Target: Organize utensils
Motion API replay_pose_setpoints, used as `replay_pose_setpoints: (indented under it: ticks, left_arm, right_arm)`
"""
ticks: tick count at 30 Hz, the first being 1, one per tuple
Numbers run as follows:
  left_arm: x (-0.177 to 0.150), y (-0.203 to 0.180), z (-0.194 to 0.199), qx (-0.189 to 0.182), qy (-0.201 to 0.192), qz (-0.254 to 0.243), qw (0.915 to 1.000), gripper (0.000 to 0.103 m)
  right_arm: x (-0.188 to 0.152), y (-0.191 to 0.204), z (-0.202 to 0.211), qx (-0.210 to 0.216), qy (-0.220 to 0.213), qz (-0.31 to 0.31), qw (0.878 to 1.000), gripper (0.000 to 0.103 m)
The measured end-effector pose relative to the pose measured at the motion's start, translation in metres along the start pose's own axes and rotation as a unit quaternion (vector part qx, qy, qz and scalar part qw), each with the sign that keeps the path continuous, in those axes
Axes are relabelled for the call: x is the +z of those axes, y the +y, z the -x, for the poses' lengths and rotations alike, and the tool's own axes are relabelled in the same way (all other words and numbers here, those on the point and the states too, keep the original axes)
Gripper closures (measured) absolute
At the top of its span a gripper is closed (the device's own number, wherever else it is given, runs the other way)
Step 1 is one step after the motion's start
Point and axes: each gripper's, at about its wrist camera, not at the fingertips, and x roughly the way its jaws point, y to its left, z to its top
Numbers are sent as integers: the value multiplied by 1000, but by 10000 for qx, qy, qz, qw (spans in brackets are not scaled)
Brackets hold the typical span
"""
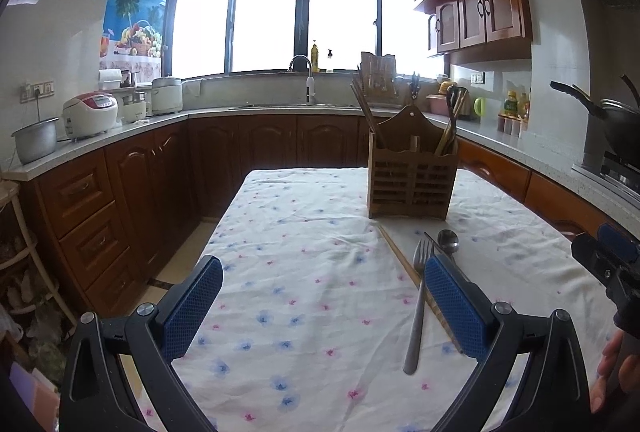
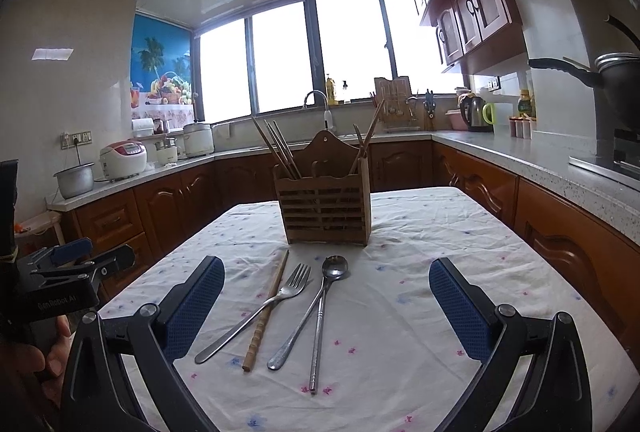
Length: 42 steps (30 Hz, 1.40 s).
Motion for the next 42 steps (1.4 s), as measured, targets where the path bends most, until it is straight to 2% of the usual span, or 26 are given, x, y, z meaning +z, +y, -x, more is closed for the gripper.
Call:
replay_pose_setpoints:
  ticks: [42]
  left_arm:
    - [9, -7, 5, 22, 98, -17, 9999, 1]
  right_arm:
    - [10, 4, 5, 109, -157, 31, 9998, 0]
